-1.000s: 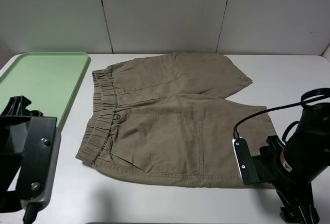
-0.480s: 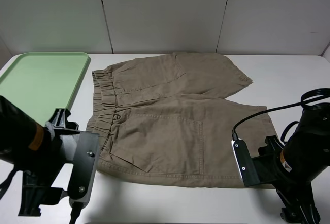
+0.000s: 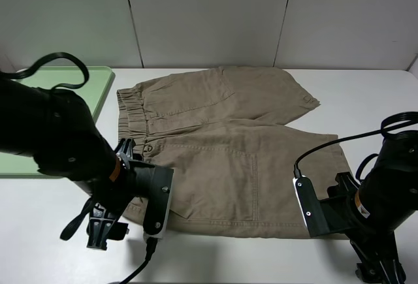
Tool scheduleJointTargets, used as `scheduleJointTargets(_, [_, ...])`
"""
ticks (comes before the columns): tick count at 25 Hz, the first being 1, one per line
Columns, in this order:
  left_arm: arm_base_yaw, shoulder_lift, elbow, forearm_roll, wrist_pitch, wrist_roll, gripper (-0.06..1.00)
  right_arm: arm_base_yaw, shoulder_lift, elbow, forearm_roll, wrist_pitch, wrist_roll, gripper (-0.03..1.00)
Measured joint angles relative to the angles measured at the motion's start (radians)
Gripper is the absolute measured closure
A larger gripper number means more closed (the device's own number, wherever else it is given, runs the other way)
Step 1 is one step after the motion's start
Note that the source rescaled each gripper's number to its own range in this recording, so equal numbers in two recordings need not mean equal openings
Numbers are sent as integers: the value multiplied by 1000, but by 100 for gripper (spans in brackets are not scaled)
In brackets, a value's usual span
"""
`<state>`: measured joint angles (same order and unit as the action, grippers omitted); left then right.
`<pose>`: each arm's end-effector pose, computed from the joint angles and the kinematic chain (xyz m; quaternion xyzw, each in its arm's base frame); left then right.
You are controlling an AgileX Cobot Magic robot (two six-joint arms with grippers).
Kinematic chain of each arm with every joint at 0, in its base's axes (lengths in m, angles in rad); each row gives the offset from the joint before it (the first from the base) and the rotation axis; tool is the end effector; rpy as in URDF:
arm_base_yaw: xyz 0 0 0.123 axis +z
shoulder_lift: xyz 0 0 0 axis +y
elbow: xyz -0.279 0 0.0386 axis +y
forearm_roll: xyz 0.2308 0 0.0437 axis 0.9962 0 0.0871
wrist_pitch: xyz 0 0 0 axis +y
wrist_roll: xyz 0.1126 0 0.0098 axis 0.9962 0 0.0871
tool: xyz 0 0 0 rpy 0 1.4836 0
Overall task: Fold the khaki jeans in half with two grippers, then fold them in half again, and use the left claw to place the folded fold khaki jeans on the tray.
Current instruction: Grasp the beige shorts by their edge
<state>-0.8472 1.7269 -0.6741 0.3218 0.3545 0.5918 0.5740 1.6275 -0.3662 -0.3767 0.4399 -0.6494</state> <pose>0.1837 -0.1892 0.1054 0.7523 0.6429 0.0576 0.1318 0.1477 0.0744 0.0812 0.7040 -0.7058 0.0752 0.0241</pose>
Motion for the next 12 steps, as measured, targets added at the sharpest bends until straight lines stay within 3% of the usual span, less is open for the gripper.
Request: scheduleJointTargets(12, [49, 129, -36, -12, 6, 0, 15, -2, 1, 0, 2, -14, -7, -3])
